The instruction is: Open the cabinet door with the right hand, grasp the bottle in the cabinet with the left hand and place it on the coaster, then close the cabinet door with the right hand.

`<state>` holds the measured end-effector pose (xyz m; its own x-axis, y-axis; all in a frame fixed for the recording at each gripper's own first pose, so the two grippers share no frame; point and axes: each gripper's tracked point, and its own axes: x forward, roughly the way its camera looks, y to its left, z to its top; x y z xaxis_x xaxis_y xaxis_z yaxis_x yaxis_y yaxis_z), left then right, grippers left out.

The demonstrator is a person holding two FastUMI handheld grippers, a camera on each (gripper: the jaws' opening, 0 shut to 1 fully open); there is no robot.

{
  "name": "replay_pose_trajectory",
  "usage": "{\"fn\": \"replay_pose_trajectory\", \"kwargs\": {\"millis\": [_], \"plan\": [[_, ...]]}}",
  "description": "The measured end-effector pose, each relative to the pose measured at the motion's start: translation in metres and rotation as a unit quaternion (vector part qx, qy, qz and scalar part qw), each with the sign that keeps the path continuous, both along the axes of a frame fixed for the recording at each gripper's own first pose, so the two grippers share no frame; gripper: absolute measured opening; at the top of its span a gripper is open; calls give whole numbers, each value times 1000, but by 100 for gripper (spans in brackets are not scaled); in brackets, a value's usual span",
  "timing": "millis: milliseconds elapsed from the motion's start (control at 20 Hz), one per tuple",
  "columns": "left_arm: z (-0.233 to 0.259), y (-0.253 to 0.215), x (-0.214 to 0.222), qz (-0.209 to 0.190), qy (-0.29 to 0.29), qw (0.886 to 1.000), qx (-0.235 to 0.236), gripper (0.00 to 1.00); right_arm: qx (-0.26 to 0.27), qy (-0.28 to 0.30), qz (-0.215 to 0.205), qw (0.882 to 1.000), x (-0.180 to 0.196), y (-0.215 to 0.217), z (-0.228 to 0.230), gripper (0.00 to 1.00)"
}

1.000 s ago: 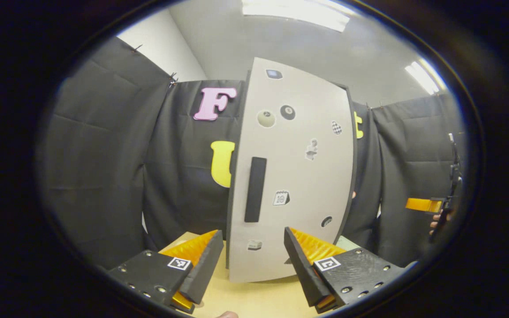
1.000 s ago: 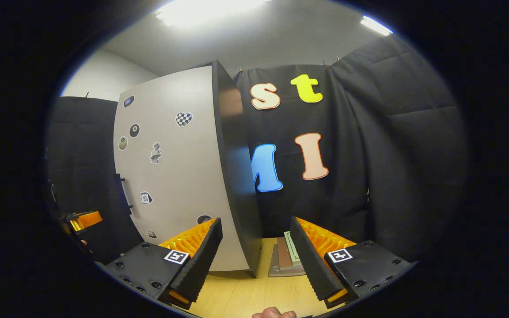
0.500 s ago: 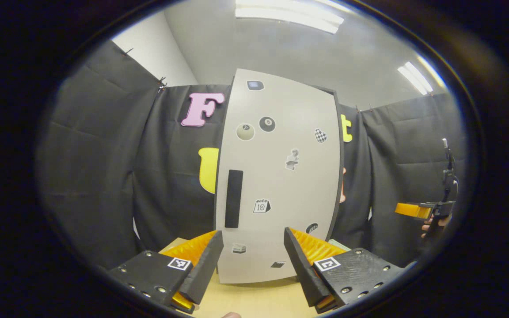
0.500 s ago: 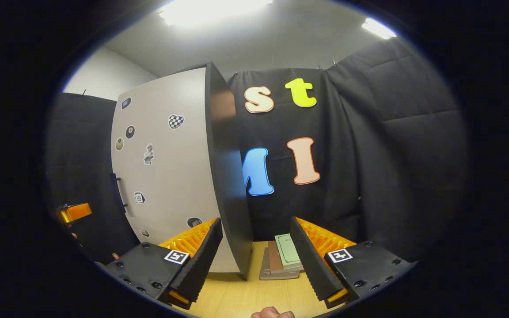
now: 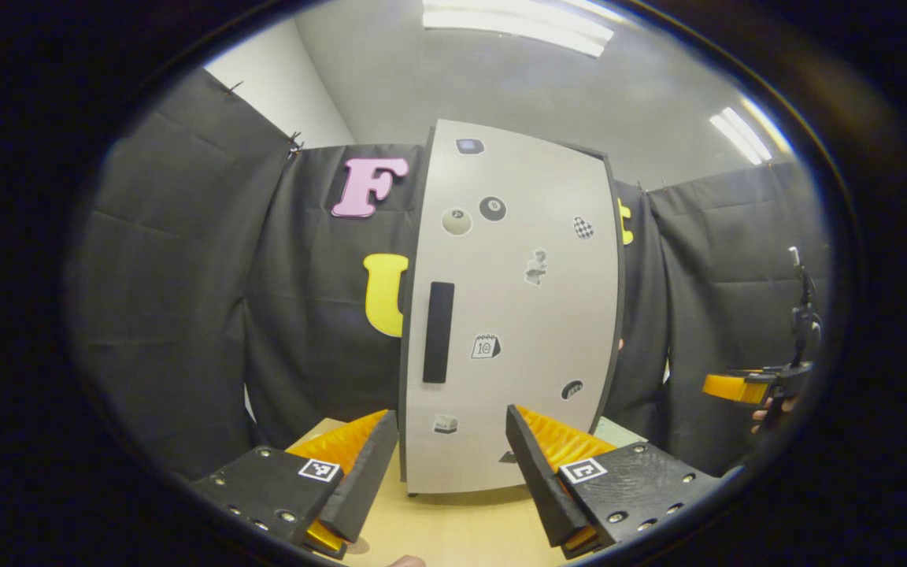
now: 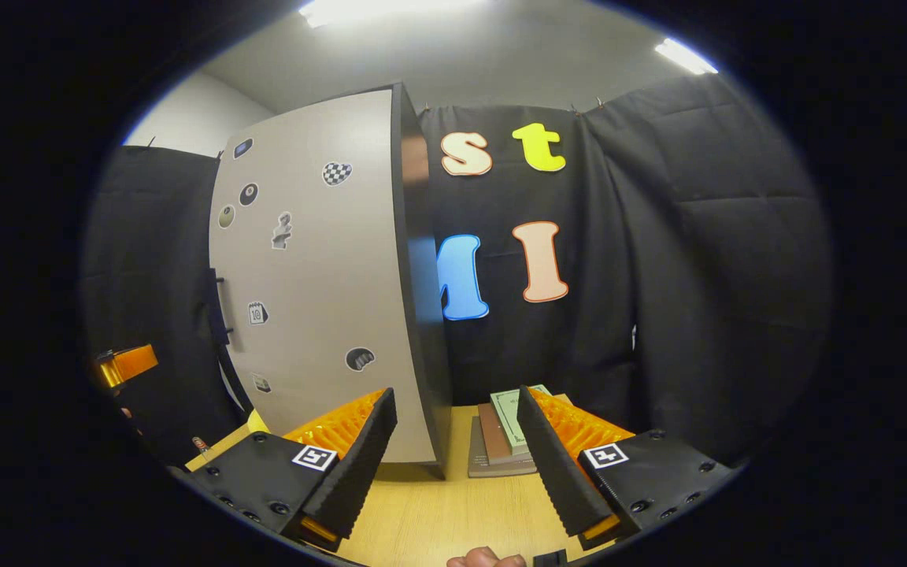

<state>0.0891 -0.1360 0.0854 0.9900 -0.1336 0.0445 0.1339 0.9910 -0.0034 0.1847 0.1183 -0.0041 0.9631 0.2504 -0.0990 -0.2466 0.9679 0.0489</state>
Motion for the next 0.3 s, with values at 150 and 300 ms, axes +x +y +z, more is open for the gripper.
{"fn": "replay_pose_trajectory", "kwargs": {"millis": [150,300], "plan": [[-3,11,-5,0,-7,1000,3,83,-10,5,-12,1000,0,10,-14,98],[-5,21,-11,-2,-12,1000,11,86,-20,19,-22,999,-9,18,-27,98]]}}
